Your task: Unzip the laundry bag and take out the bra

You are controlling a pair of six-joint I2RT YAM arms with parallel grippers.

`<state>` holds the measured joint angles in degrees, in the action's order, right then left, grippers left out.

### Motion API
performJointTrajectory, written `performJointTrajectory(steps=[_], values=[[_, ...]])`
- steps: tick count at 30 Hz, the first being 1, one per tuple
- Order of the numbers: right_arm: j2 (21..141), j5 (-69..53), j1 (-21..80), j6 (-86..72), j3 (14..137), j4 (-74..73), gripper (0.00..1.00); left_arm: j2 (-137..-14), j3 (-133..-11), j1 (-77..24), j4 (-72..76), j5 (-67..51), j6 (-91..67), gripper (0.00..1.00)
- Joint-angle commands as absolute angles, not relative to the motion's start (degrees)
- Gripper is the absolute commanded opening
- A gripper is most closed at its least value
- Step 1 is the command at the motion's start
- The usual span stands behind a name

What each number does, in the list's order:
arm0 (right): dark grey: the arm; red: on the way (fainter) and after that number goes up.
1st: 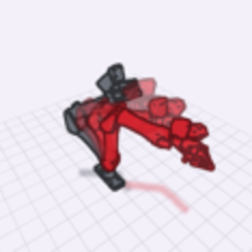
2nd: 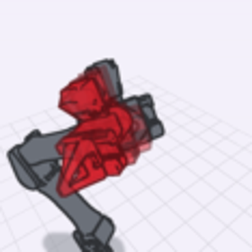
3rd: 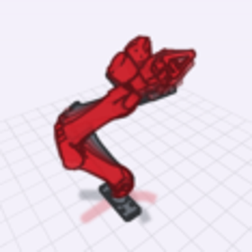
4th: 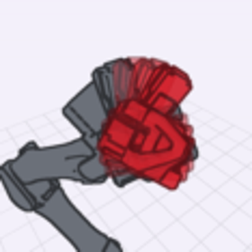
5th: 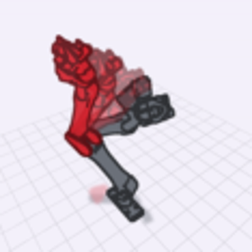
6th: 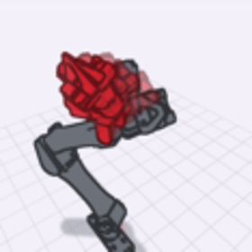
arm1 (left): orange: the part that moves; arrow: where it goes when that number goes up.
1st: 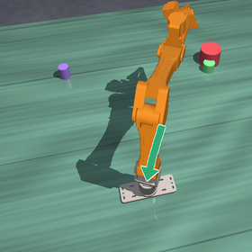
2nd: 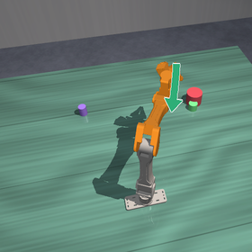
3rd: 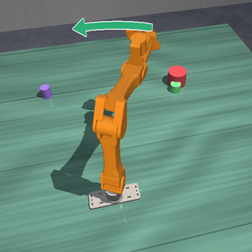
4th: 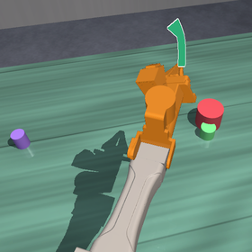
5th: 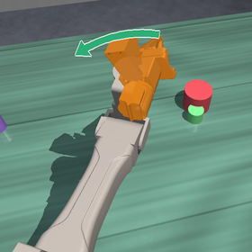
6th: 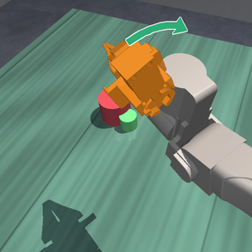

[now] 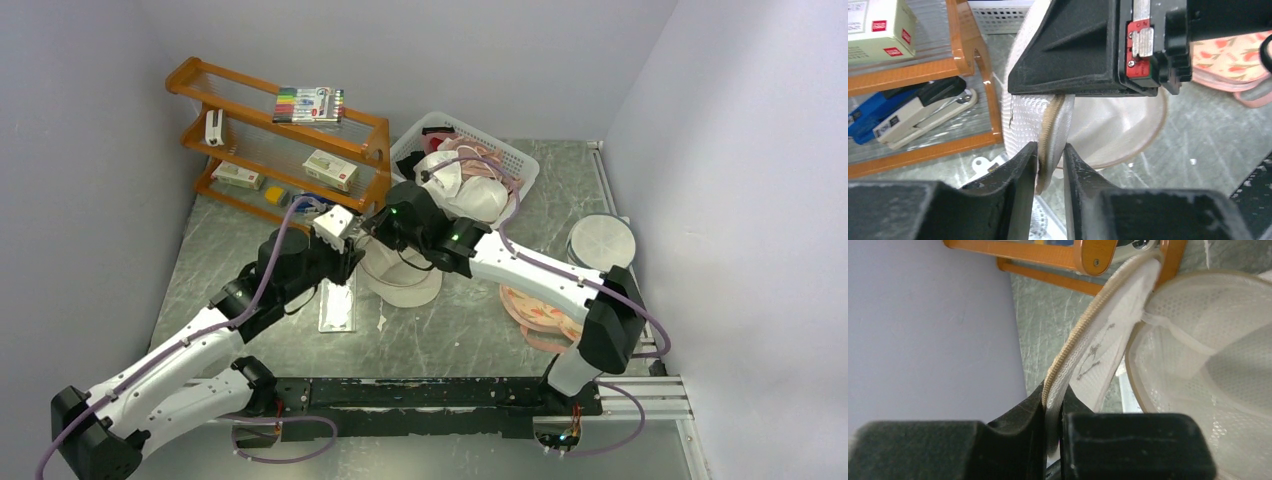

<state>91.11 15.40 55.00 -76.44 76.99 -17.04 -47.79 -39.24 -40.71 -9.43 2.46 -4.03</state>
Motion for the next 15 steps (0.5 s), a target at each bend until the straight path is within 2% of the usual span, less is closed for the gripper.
performJointTrajectory(steps=[1, 4, 8, 15], values=[[88.02, 18.5, 54.99, -74.92, 75.25, -16.6, 0.06, -46.73, -41.74, -40.69, -9.75, -2.66, -5.15, 0.41], [86.66, 18.08, 54.48, -74.42, 73.8, -16.49, 0.03, -44.96, -41.12, -40.65, -9.04, -4.04, -4.85, 0.54], [84.01, 17.22, 53.43, -74.02, 69.59, -14.7, 0.0, -42.08, -40.25, -40.69, -8.06, -4.75, -4.77, 0.64], [80.77, 12.19, 50.8, -70.75, 63.27, -11.86, 0.0, -37.75, -39.18, -40.69, -7.4, -1.21, -5.48, 0.73]])
